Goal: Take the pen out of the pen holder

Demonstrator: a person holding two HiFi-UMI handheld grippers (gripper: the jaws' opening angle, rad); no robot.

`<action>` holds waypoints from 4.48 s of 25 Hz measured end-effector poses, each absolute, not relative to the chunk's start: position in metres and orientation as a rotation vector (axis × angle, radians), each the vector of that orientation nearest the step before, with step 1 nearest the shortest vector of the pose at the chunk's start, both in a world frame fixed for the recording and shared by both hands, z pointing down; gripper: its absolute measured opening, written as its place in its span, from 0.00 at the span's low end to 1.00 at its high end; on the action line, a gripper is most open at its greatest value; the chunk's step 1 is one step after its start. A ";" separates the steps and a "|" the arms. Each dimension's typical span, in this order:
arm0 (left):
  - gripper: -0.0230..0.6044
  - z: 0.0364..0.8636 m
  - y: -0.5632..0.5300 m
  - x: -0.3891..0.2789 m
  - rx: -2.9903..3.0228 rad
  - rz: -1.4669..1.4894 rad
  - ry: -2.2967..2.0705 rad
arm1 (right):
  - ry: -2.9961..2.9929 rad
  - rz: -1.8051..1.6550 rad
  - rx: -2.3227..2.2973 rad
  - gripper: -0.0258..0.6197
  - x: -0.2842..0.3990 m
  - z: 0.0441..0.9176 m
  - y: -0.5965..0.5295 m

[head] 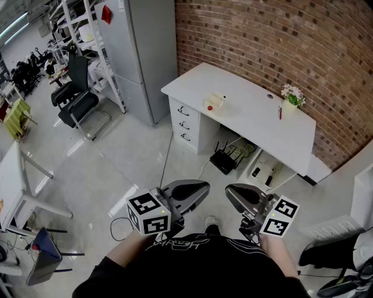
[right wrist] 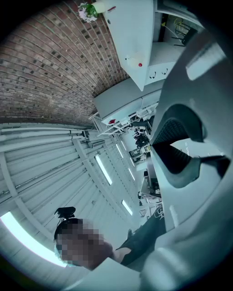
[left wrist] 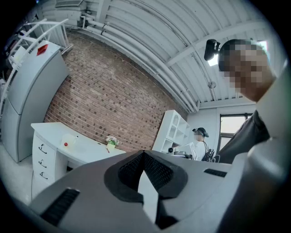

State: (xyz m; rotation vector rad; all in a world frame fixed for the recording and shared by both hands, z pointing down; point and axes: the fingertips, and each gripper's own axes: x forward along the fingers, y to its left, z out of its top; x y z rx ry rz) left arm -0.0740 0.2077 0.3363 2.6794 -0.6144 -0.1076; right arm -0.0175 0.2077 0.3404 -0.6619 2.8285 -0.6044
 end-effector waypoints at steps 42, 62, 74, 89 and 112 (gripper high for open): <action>0.04 0.356 0.007 0.044 2.573 0.012 -0.666 | 2.759 -0.639 -0.658 0.04 0.103 0.341 0.004; 0.04 0.385 -0.053 0.031 2.464 0.002 -0.698 | 2.685 -0.729 -0.760 0.04 0.114 0.362 -0.064; 0.04 0.409 -0.149 0.010 2.394 0.039 -0.660 | 2.659 -0.861 -0.877 0.04 0.098 0.399 -0.161; 0.04 0.446 -0.246 -0.007 2.344 0.157 -0.605 | 2.649 -0.953 -1.044 0.05 0.087 0.450 -0.264; 0.04 0.500 -0.320 -0.042 2.214 0.182 -0.577 | 2.818 -1.006 -1.265 0.29 0.055 0.531 -0.352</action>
